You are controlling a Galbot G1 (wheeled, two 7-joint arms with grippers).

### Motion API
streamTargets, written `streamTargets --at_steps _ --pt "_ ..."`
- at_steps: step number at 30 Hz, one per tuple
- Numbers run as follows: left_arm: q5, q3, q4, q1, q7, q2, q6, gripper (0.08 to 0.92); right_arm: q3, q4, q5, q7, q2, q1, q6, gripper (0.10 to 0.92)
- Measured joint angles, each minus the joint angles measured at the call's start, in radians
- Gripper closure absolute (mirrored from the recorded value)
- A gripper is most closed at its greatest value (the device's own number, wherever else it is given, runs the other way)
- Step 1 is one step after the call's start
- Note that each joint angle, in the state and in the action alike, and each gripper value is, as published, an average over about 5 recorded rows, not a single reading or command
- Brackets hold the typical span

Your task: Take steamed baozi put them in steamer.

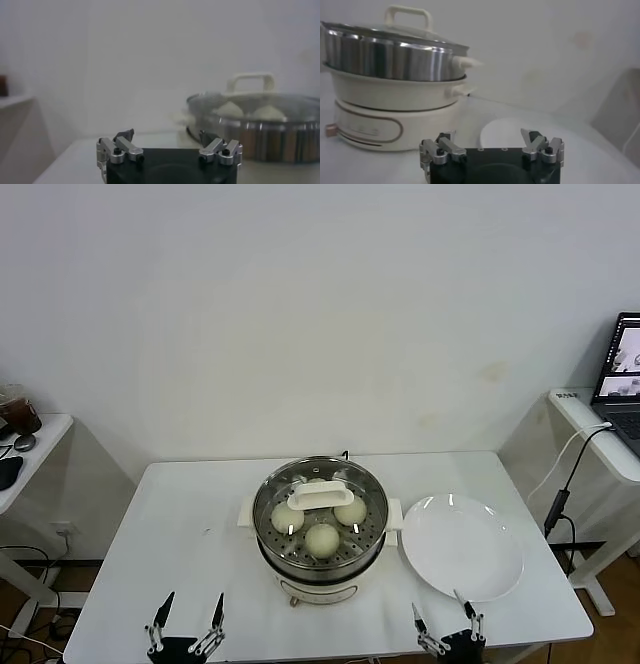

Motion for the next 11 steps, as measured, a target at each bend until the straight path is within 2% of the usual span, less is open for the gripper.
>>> streamTargets --at_steps 11 --pt "-0.026 -0.035 0.068 0.020 0.029 0.004 -0.050 0.177 -0.020 0.010 0.021 0.004 -0.014 -0.026 -0.010 0.203"
